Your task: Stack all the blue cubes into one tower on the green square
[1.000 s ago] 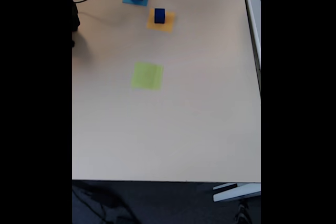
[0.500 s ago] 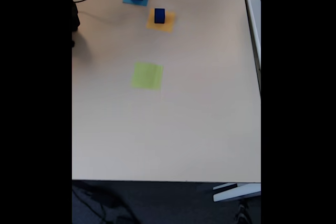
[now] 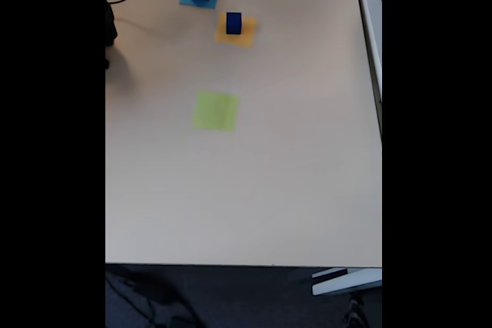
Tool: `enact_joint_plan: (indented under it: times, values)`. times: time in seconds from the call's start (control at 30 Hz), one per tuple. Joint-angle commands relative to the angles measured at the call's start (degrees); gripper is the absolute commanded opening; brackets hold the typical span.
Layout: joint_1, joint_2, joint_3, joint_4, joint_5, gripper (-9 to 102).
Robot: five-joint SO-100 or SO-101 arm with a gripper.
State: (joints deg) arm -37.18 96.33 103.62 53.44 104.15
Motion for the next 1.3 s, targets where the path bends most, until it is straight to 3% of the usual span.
enact_joint_plan:
  times: [0.0,1.27]
  values:
    - [-0.09,0.09,-3.6,0.26,0.18,10]
    - [-1.76,-0.09,-8.0,0.26,3.25,13]
